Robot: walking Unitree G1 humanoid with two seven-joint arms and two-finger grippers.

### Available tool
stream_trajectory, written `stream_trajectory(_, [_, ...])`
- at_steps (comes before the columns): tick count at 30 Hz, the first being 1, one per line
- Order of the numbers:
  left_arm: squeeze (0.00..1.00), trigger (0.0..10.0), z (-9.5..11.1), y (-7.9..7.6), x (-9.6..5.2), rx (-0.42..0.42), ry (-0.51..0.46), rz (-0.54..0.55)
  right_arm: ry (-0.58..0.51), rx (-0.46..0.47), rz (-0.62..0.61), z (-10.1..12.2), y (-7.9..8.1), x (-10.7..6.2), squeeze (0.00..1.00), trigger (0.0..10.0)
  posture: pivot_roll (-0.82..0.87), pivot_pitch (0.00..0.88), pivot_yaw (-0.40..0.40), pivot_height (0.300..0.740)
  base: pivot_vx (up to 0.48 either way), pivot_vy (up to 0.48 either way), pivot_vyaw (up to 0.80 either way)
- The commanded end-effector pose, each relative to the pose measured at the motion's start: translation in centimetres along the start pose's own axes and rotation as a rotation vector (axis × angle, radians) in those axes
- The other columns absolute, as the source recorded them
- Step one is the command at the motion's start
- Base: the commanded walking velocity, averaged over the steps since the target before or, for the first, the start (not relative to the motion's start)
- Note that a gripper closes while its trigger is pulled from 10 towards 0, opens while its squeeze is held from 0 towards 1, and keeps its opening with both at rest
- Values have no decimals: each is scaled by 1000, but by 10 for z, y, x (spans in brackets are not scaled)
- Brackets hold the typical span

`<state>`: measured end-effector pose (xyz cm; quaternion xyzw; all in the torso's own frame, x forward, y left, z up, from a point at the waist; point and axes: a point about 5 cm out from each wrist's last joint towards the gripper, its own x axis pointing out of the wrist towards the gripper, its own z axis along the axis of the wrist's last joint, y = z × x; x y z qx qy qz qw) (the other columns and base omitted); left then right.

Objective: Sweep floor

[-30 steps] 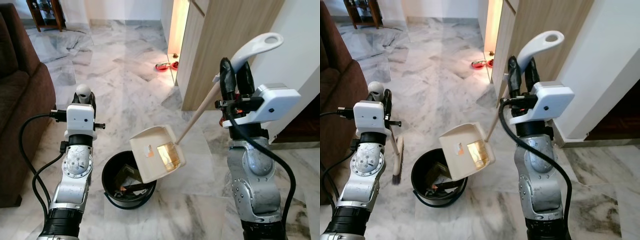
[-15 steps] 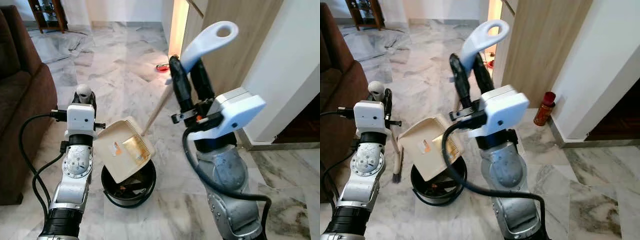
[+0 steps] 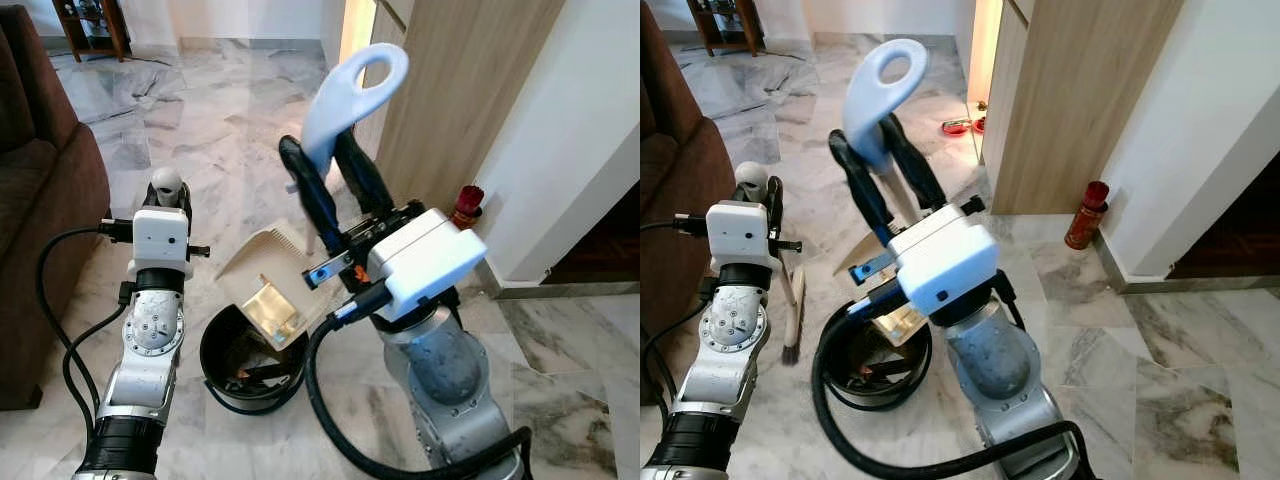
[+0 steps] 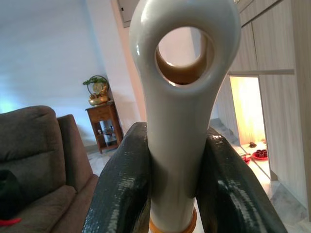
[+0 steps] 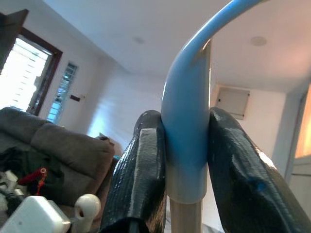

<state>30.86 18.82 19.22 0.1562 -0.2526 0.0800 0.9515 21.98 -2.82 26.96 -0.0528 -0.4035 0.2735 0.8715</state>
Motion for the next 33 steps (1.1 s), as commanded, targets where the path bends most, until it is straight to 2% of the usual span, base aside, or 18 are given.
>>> stream_trajectory(1, [0,10000,11,0,4,22,-75,-13,-151,-74,-8,27,-3,3,0,10000,94,93,-64,740,0,0,0])
stream_trajectory(2, [0,10000,11,0,4,21,-74,-13,-161,-103,4,28,-2,4,0,10000,94,93,-64,740,0,0,0])
stream_trajectory(6, [0,10000,11,-1,3,21,-75,-15,-163,-104,-6,29,-2,4,0,10000,94,93,-65,740,0,0,0])
stream_trajectory(8, [0,10000,12,-1,3,21,-77,-18,-163,-138,6,28,0,3,0,10000,93,93,-66,740,0,0,0])
stream_trajectory(11, [0,10000,12,-2,3,22,-77,-19,-143,-129,2,25,0,3,0,10000,94,94,-66,740,0,0,0])
stream_trajectory(19, [0,10000,11,-3,2,18,-72,-24,-59,-110,-131,12,-17,1,0,10000,91,92,-67,740,0,0,0])
stream_trajectory(21, [0,10000,11,-5,2,11,-68,-34,17,-69,-313,-2,-47,-3,0,10000,92,91,-67,740,0,0,0])
stream_trajectory(22, [0,10000,11,-6,2,9,-67,-37,29,-59,-360,-4,-55,-5,0,10000,92,91,-67,740,0,0,0])
stream_trajectory(23, [0,10000,11,-6,1,6,-65,-42,46,-59,-429,-8,-68,-8,0,10000,93,91,-66,740,0,0,0])
stream_trajectory(24, [0,10000,11,-7,1,6,-64,-42,54,-67,-457,-9,-74,-9,0,10000,91,92,-66,740,0,0,0])
stream_trajectory(25, [0,10000,10,-8,0,3,-62,-46,63,-81,-530,-12,-89,-15,0,10000,91,92,-66,740,0,0,0])
stream_trajectory(26, [0,10000,10,-8,0,2,-61,-48,71,-101,-557,-13,-96,-18,0,10000,92,92,-66,740,0,0,0])
stream_trajectory(27, [0,10000,10,-8,0,2,-61,-48,71,-101,-557,-13,-96,-18,0,10000,92,92,-66,740,0,0,0])
stream_trajectory(28, [0,10000,10,-9,-1,-1,-57,-53,102,-170,-598,-18,-112,-27,0,10000,91,93,-66,740,0,0,0])
stream_trajectory(29, [0,10000,10,-9,-1,-2,-57,-54,114,-192,-610,-20,-117,-31,0,10000,91,93,-66,740,0,0,0])
stream_trajectory(33, [0,10000,10,-10,-2,-7,-52,-59,194,-233,-707,-33,-144,-56,0,10000,93,96,-68,740,0,0,0])
